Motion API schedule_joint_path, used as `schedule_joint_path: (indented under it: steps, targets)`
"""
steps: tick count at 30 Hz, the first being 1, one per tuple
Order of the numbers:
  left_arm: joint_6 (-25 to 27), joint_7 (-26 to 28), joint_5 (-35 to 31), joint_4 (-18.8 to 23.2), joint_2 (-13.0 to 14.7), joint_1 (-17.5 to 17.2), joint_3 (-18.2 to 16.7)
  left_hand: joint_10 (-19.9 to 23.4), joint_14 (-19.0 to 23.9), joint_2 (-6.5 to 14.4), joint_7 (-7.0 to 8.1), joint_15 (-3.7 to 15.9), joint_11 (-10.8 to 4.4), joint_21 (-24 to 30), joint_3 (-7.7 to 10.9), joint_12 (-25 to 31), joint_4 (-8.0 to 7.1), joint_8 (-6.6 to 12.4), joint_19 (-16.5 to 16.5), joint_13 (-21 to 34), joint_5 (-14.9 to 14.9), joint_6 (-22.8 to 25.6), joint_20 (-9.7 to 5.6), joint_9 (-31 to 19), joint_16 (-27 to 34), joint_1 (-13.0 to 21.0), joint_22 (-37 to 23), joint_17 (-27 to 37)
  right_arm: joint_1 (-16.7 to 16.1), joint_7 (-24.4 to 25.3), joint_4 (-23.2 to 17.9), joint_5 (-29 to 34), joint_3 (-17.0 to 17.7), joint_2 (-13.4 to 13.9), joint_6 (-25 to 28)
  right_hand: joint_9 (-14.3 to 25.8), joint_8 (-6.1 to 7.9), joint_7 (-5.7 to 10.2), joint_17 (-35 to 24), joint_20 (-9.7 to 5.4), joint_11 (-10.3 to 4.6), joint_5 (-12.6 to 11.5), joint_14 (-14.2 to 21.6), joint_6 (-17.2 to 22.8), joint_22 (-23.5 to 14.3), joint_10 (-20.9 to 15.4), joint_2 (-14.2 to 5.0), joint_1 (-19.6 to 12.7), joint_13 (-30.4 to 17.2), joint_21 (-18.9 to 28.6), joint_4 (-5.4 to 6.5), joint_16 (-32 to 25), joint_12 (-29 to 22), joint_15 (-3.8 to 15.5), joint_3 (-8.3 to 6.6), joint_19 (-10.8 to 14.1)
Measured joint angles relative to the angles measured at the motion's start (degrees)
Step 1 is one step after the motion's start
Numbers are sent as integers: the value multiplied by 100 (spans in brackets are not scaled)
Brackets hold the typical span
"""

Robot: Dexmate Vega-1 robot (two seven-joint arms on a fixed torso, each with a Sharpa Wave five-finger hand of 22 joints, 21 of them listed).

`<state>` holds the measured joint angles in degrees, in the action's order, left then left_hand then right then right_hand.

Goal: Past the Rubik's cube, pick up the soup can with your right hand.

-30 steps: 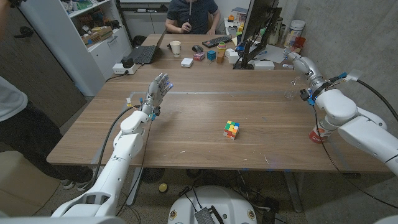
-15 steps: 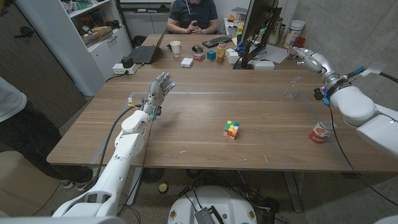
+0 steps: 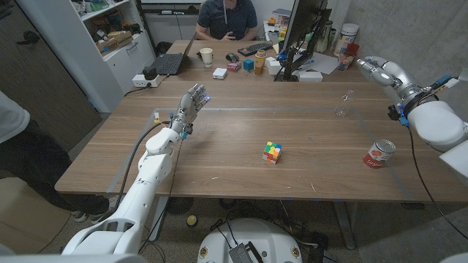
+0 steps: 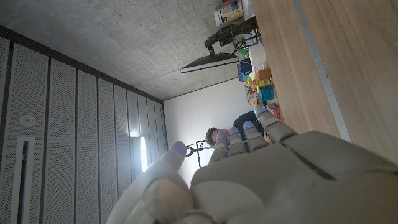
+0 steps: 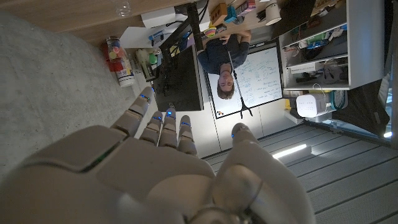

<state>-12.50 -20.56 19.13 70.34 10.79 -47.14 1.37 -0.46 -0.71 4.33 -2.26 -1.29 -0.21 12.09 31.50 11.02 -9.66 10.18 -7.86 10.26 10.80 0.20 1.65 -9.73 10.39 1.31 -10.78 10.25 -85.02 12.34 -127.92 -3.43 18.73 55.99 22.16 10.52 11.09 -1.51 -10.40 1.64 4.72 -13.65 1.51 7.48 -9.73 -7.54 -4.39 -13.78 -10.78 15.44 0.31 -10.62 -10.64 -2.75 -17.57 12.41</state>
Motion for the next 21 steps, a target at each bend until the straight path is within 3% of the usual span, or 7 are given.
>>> schedule_joint_path:
  steps: [7,21]
  targets:
    - [-58,-102,23,-150,-25,108,32,0,0,0,0,0,0,0,0,0,0,0,0,0,0,0,0,0,0,0,0,0,-334,-266,-442,597,333,-138,704,0,0,113,15,0,-54,39,-41,-33,0,53,2,-106,0,-41,-79,0,0,-21,-31,0]
    - [-154,-331,47,-412,-81,318,117,0,0,0,0,0,0,0,1,0,0,0,0,0,0,0,0,0,0,0,0,0,-879,-941,-1106,1835,740,-346,1760,0,0,144,11,10,-103,74,-133,-64,0,163,138,-245,0,-104,-254,0,0,10,-32,-72]
